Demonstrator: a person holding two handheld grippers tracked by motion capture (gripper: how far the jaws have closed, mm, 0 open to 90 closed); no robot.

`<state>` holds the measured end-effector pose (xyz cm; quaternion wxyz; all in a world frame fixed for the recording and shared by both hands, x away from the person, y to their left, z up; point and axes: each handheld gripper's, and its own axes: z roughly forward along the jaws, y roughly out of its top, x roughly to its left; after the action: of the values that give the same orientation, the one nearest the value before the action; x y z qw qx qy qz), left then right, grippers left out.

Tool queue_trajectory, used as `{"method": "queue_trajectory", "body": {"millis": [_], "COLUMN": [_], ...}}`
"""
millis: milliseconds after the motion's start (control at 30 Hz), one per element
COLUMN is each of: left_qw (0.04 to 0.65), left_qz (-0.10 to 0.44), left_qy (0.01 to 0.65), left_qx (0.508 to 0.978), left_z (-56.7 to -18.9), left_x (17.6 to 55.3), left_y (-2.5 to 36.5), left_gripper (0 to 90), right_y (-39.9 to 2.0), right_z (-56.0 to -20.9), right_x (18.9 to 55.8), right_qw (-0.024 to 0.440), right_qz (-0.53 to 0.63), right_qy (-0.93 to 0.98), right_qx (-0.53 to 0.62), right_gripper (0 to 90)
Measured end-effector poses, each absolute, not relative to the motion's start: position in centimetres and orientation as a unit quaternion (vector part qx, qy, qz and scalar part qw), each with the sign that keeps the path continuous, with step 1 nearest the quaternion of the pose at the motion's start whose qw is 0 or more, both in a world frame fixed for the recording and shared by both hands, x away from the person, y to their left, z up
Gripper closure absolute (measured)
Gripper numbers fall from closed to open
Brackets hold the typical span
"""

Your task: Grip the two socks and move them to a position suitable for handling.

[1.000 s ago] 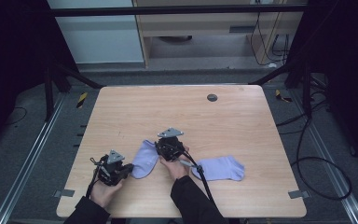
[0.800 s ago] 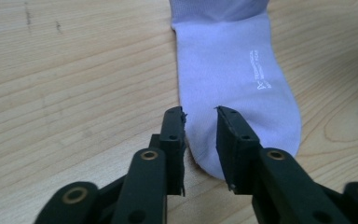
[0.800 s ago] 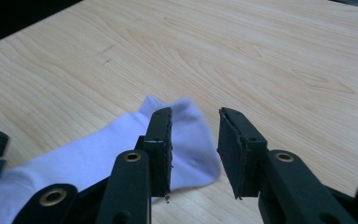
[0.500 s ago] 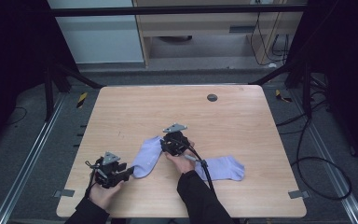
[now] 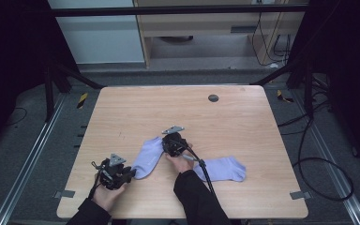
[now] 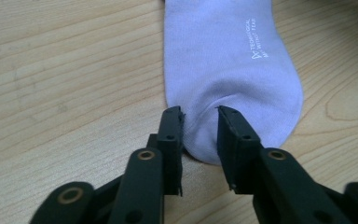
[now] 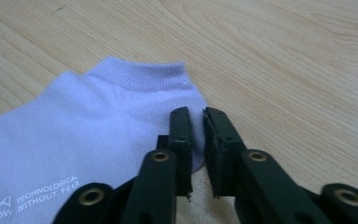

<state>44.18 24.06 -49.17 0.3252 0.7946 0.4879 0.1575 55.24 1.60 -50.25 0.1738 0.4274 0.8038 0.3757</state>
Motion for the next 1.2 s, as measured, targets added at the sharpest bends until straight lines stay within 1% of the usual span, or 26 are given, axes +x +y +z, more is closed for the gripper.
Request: {"method": "queue_trajectory", "body": {"millis": [33, 133, 200, 367, 500, 600, 733, 867, 967, 1033, 1200], "left_qw": [0.325, 0.329, 0.332, 0.339, 0.326, 0.315, 0.303, 0.3, 0.298, 0.304, 0.322], "left_qz": [0.155, 0.143, 0.144, 0.167, 0.192, 0.197, 0.198, 0.199, 0.206, 0.207, 0.213], "left_qy": [0.487, 0.486, 0.483, 0.488, 0.489, 0.49, 0.487, 0.488, 0.491, 0.496, 0.505], "left_qx": [0.796, 0.797, 0.797, 0.787, 0.786, 0.789, 0.795, 0.795, 0.792, 0.787, 0.772], "left_z": [-49.2, -49.2, -49.1, -48.3, -47.9, -48.0, -48.3, -48.4, -48.6, -48.5, -47.9], "left_x": [44.2, 44.4, 44.6, 44.9, 45.3, 45.6, 46.0, 46.1, 46.2, 46.1, 45.7], "left_y": [24.1, 24.2, 24.4, 25.2, 26.0, 26.2, 26.2, 26.3, 26.4, 26.6, 27.1], "left_gripper": [76.1, 83.3, 85.6, 86.5, 86.5, 86.3, 85.9, 84.6, 77.2, 72.2, 67.4], "right_y": [1.6, 1.6, 1.5, 1.1, 0.6, 0.1, -0.2, -0.2, -0.1, -0.1, -0.6], "right_z": [-50.2, -50.0, -49.7, -48.4, -47.8, -47.8, -48.6, -49.4, -49.9, -50.0, -49.5], "right_x": [55.2, 55.0, 54.7, 52.8, 50.7, 49.4, 48.1, 47.4, 47.0, 46.7, 46.2], "right_qw": [0.171, 0.17, 0.165, 0.161, 0.162, 0.158, 0.14, 0.131, 0.128, 0.13, 0.131], "right_qz": [0.375, 0.373, 0.383, 0.408, 0.414, 0.414, 0.407, 0.4, 0.393, 0.388, 0.395], "right_qy": [0.804, 0.806, 0.803, 0.799, 0.799, 0.797, 0.802, 0.805, 0.808, 0.81, 0.808], "right_qx": [0.429, 0.427, 0.426, 0.411, 0.405, 0.41, 0.413, 0.418, 0.42, 0.419, 0.417], "right_gripper": [87.0, 88.1, 88.2, 88.1, 88.0, 87.8, 87.4, 86.8, 85.2, 81.1, 76.1]}}
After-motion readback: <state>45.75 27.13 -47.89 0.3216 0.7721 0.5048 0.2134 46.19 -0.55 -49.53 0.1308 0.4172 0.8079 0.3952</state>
